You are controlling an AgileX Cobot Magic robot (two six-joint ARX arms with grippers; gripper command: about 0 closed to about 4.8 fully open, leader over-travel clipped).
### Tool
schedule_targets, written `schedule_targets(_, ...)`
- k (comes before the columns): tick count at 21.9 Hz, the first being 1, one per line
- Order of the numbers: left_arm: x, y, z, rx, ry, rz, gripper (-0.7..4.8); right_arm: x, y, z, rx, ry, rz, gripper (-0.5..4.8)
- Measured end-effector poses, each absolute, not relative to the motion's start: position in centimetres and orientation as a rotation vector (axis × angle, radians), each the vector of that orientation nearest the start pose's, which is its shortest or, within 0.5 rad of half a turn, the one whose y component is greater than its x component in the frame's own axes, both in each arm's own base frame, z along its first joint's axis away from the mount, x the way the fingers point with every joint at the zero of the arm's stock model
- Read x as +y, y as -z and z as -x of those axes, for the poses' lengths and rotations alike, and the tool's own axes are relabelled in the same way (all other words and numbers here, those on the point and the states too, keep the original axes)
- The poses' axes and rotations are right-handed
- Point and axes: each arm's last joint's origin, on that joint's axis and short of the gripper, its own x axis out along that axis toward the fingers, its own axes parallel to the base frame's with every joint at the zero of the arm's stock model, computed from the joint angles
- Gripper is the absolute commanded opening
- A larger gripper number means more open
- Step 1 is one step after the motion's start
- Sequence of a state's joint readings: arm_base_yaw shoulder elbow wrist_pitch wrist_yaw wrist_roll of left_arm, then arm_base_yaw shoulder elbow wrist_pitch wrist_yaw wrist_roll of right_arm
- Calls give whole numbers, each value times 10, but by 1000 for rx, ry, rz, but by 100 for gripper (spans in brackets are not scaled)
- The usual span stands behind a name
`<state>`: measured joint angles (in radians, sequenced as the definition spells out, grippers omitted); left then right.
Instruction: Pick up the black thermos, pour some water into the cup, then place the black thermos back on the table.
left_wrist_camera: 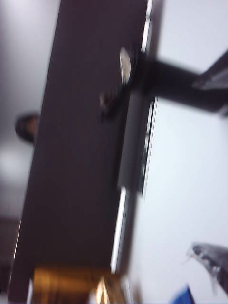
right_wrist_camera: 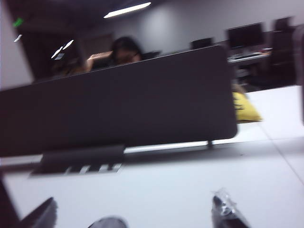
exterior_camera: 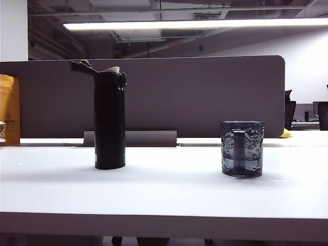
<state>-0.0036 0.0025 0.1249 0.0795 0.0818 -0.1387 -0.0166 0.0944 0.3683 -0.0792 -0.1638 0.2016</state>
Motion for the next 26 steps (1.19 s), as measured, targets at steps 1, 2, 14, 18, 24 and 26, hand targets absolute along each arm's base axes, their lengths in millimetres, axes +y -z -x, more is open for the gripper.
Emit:
schedule_targets(1, -3, -215, -86, -194, 122, 130, 479, 4, -276, -73, -155, -184, -172, 479)
schedule_targets(2, -4, -217, -85, -191, 142, 135, 479, 5, -283, -75, -128, -204, -170, 479)
schedule_targets(14, -10, -247, -116, -57, 349, 160, 479, 25, -355, -124, -85, -540, -161, 479)
schedule_targets(18, -13, -243, -142, 6, 418, 198, 479, 49, -350, -145, -43, -634, -137, 479)
schedule_targets(24, -23, -239, -175, 50, 496, 199, 479, 97, -327, -169, 77, -737, -72, 479)
schedule_targets(26, -34, -235, -187, 91, 531, 165, 479, 110, -323, -176, 67, -765, -69, 479)
